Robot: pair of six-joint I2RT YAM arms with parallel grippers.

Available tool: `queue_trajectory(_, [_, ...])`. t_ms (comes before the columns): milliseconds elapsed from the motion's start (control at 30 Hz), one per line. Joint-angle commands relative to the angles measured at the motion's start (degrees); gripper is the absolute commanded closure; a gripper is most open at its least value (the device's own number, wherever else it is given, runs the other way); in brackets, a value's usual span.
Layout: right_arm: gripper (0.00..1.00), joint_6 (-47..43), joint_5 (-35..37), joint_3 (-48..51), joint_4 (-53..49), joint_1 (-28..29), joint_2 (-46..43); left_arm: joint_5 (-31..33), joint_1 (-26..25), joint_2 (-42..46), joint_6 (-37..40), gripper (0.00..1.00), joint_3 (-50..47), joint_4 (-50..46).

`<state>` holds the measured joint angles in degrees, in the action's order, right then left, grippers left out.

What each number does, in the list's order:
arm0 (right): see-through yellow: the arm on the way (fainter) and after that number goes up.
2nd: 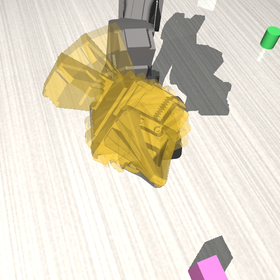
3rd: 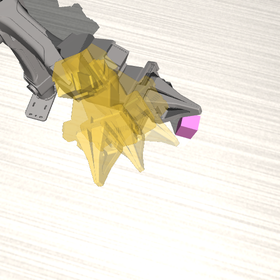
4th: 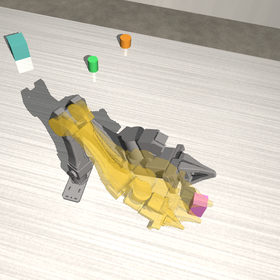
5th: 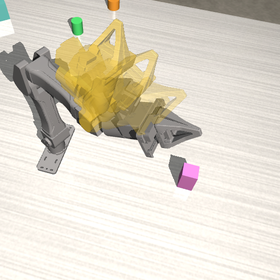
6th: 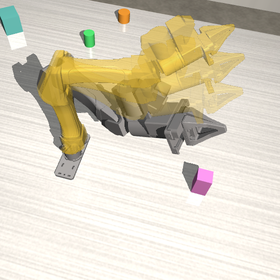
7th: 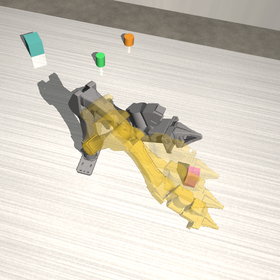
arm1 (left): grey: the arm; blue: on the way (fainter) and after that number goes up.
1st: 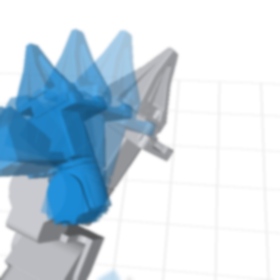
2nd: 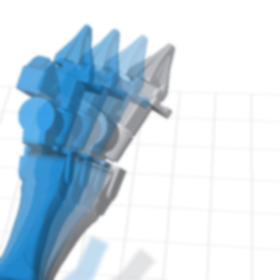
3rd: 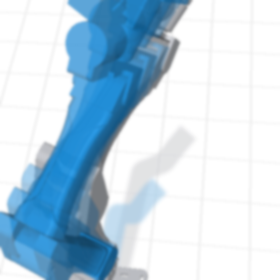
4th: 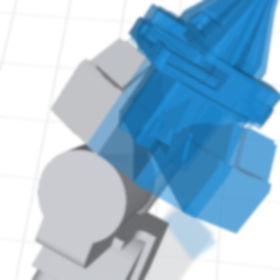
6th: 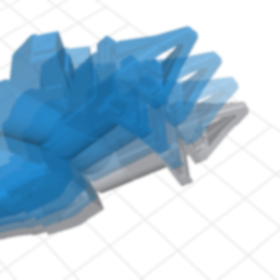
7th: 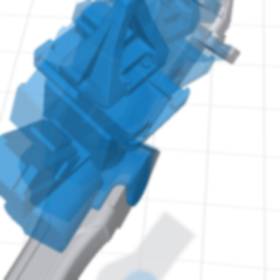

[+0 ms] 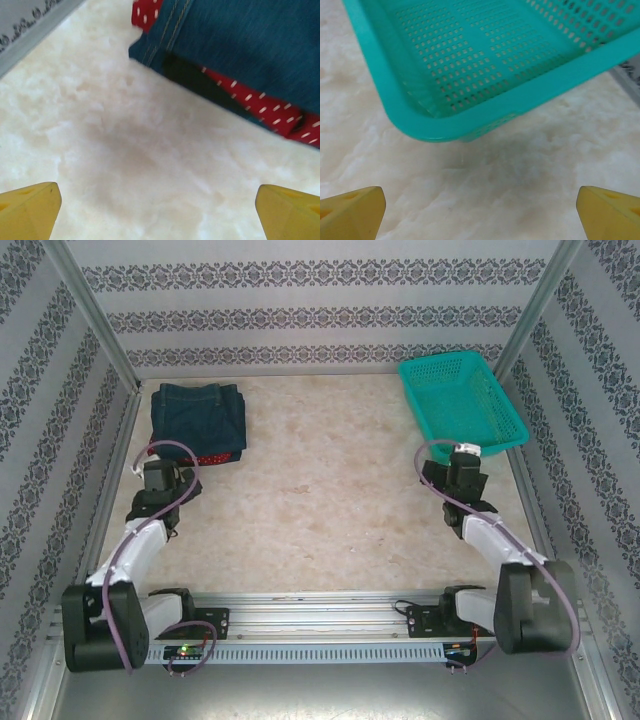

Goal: Fold and stack the skirts

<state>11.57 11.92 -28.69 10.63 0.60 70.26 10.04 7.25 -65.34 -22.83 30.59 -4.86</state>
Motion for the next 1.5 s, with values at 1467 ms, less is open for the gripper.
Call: queue_trajectory(1467, [0.02, -10.1, -10.6, 6.3, 39.7, 0.1, 16.1, 0.8, -8.8, -25.6, 20.9, 0.00, -9.3, 60.5])
